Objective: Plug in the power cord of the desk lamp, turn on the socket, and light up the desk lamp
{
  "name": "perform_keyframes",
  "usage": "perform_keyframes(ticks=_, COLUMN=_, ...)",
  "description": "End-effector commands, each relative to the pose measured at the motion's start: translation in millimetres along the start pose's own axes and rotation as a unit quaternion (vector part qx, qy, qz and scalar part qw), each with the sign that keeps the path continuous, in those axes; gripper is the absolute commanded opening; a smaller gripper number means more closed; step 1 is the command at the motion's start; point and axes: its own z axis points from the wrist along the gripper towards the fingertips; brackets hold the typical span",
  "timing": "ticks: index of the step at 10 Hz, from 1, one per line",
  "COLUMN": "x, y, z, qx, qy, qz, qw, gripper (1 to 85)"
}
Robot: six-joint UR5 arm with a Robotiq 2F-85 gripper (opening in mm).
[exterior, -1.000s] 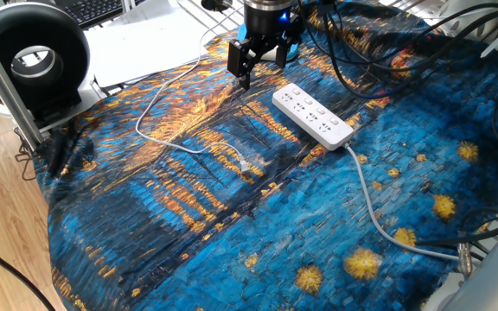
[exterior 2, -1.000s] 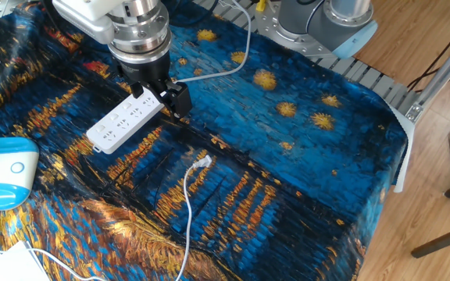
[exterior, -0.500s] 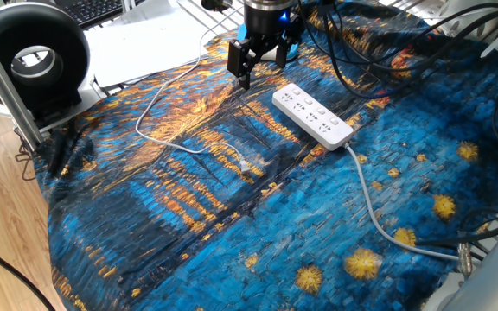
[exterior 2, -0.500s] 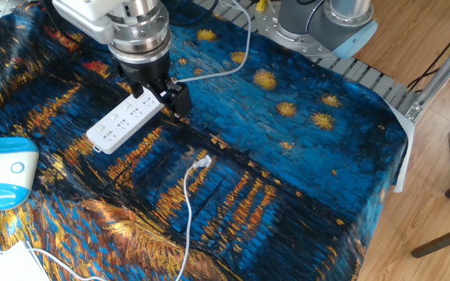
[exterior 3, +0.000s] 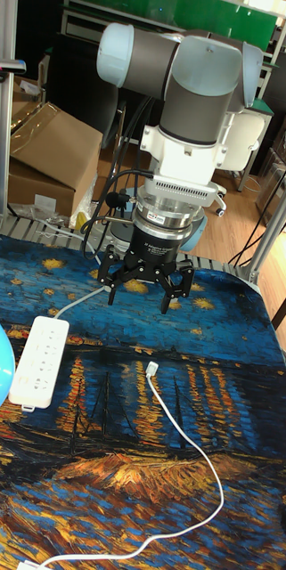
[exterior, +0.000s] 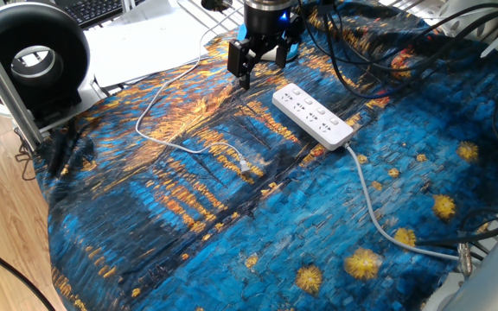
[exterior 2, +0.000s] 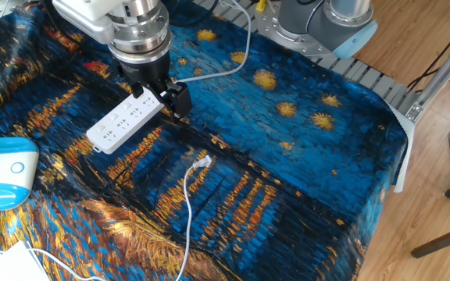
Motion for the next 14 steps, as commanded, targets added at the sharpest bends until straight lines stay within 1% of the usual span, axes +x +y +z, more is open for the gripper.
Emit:
perform_keyframes(ticks=1, x=-9.1, y=10.4, z=0.1, qx=-0.015, qy=-0.018, qz=0.000, qw=0.9997, gripper=1.3)
perform_keyframes(ticks=2, x=-9.4, y=13.0, z=2.6, qx=-0.012, qy=-0.019, qz=0.002, qw=0.9997, gripper=1.3)
perform_keyframes(ticks=3, x=-10.9, y=17.2, z=4.8, qx=-0.012, qy=-0.022, qz=0.004, qw=0.9997, gripper=1.3)
perform_keyframes(ticks=5, x=-10.7, y=19.3, z=6.2, qx=-0.013, qy=-0.022, qz=0.004, qw=0.9997, gripper=1.3)
perform_keyframes(ticks=6, x=-10.8, y=19.2, z=8.8, qx=-0.009, qy=-0.023, qz=0.004, qw=0.9997, gripper=1.3)
perform_keyframes(ticks=7, x=-10.7, y=22.3, z=13.7, qx=-0.011, qy=-0.025, qz=0.003, qw=0.9996, gripper=1.3)
perform_keyframes(ticks=8, x=-8.1, y=31.4, z=18.3, qx=-0.019, qy=-0.023, qz=0.005, qw=0.9995, gripper=1.3)
perform_keyframes(ticks=10, x=-0.8, y=51.1, z=31.9, qx=-0.021, qy=-0.024, qz=0.004, qw=0.9995, gripper=1.3)
perform_keyframes(ticks=11, x=3.6, y=61.2, z=41.0, qx=-0.023, qy=-0.027, qz=-0.021, qw=0.9992, gripper=1.3)
perform_keyframes(ticks=12, x=9.3, y=70.4, z=44.2, qx=-0.040, qy=-0.022, qz=-0.044, qw=0.9980, gripper=1.3)
perform_keyframes(ticks=13, x=20.1, y=71.9, z=45.4, qx=-0.050, qy=-0.004, qz=-0.080, qw=0.9956, gripper=1.3)
perform_keyframes(ticks=14, x=23.2, y=63.0, z=45.9, qx=-0.033, qy=0.002, qz=-0.122, qw=0.9920, gripper=1.3)
